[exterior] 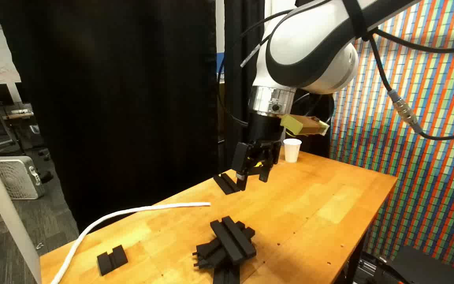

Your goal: Connect three black boards together

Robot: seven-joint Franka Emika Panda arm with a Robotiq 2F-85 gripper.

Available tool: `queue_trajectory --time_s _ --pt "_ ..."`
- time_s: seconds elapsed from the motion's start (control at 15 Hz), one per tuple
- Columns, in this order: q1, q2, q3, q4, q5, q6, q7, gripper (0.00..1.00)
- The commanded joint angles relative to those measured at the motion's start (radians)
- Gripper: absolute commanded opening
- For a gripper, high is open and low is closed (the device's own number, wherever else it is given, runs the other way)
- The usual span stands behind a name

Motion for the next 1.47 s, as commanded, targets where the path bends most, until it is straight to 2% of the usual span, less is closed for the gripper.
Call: queue_trajectory --time_s 0.0,0.8,1.2,1.4 --pt "-0.013 0.000 0.012 0.006 0.005 -0.003 -0.003 1.00" --pt "-0.011 0.001 0.014 0.018 0.011 -0.003 -0.002 1.00" --pt "0.003 0.051 0.079 0.008 0.006 0.050 0.091 1.00" --pt "0.002 0.095 0.142 0.009 -0.029 0.103 0.213 1.00"
